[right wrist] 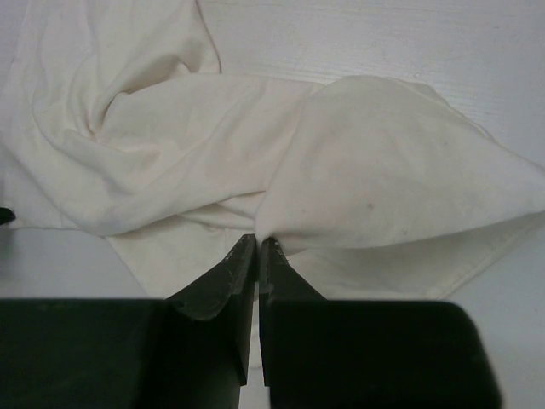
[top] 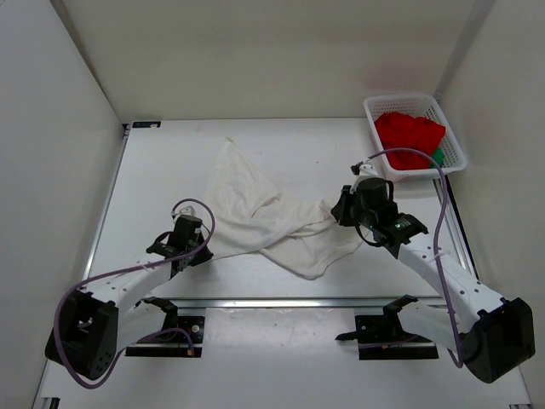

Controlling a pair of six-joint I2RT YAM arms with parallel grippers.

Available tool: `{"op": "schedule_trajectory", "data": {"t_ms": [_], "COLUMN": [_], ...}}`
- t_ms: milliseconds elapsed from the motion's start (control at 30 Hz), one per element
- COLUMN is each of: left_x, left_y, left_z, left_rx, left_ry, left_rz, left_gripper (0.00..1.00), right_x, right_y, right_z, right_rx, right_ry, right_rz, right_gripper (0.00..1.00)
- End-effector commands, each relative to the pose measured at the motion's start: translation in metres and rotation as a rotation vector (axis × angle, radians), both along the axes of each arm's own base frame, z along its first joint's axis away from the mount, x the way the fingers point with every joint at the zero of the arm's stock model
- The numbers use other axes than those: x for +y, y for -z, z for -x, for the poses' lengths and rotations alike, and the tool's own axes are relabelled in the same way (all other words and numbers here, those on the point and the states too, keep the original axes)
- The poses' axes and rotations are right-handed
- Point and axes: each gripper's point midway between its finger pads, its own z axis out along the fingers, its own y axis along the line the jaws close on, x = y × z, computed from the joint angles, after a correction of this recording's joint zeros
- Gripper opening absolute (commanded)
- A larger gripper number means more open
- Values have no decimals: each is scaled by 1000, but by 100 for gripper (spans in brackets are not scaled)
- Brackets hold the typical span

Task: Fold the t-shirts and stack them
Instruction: Flatten out the tshirt

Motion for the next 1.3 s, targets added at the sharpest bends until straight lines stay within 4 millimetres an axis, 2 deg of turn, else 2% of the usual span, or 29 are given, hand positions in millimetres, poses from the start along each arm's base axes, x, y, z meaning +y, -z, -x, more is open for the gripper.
{"op": "schedule_trajectory", "data": {"t_ms": [0, 100, 167, 200, 300, 333, 367, 433, 467, 533, 567, 600, 633, 667, 700, 733, 800, 833, 867, 933, 967, 1000, 1067, 1100, 1133, 1167, 1200, 1233, 1267], "left_x": [6, 3, 3, 1, -9, -12, -14, -24, -28, -32, -19, -21, -11, -8, -6, -4, -1, 4, 13, 20, 21, 22, 27, 25, 29, 32, 28, 30, 28], "left_y": [8, 9, 8, 3, -28, -50, -61, -124, -136, -208, -244, -259, -293, -332, -340, -375, -391, -388, -382, -368, -346, -334, -287, -278, -252, -234, -227, -223, -233], "left_z": [6, 5, 5, 2, -16, -28, -31, -56, -55, -73, -81, -78, -79, -77, -77, -76, -79, -83, -91, -102, -108, -116, -131, -137, -148, -163, -179, -188, -209], "left_rx": [13, 9, 12, 0, -68, -122, -136, -266, -270, -381, -443, -454, -525, -611, -616, -691, -722, -706, -711, -708, -663, -649, -564, -557, -487, -449, -435, -416, -428], "left_ry": [-11, -8, -8, 5, 27, 28, 44, 68, 107, 157, 133, 174, 172, 171, 161, 162, 159, 132, 102, 70, 50, 38, -18, -14, -35, -52, -48, -66, -62], "left_rz": [-11, 12, 9, 10, 50, 67, 71, 112, 126, 224, 252, 309, 341, 337, 318, 332, 357, 358, 352, 366, 369, 364, 317, 311, 320, 321, 341, 367, 387], "left_gripper": [21, 11, 0, 0, 0, 0, 0, 0, 0, 0, 0, 0, 0, 0, 0, 0, 0, 0, 0, 0, 0, 0, 0, 0, 0, 0, 0, 0, 0], "right_x": [4, 4, 4, 2, -3, -7, -9, -24, -26, -47, -58, -60, -67, -68, -69, -67, -63, -59, -47, -43, -27, -30, -15, -18, -12, -3, -11, -5, -12], "right_y": [-13, -18, -18, -21, -30, -37, -42, -63, -80, -121, -131, -162, -172, -204, -230, -246, -265, -274, -265, -243, -231, -223, -189, -190, -181, -160, -177, -177, -193], "right_z": [-4, -5, -4, -5, -4, -4, -2, 5, 6, 20, 27, 31, 38, 44, 51, 52, 45, 43, 30, 0, -16, -29, -60, -72, -90, -107, -124, -149, -176], "right_rx": [-48, -64, -60, -66, -75, -79, -86, -110, -136, -189, -199, -250, -257, -316, -355, -369, -395, -406, -378, -329, -297, -274, -198, -200, -175, -116, -141, -135, -147], "right_ry": [-9, -6, -2, 4, 29, 47, 50, 107, 112, 172, 200, 207, 217, 217, 208, 193, 191, 169, 129, 114, 43, 52, 2, 22, 7, -28, -8, -7, 18], "right_rz": [-53, -56, -53, -52, -25, -8, 6, 56, 58, 93, 111, 82, 93, 52, 25, 23, 29, 26, 44, 93, 66, 60, 76, 78, 106, 109, 90, 107, 90], "right_gripper": [0, 0, 0, 0, 0, 0, 0, 0, 0, 0, 0, 0, 0, 0, 0, 0, 0, 0, 0, 0, 0, 0, 0, 1, 0, 0, 0, 0, 0]}}
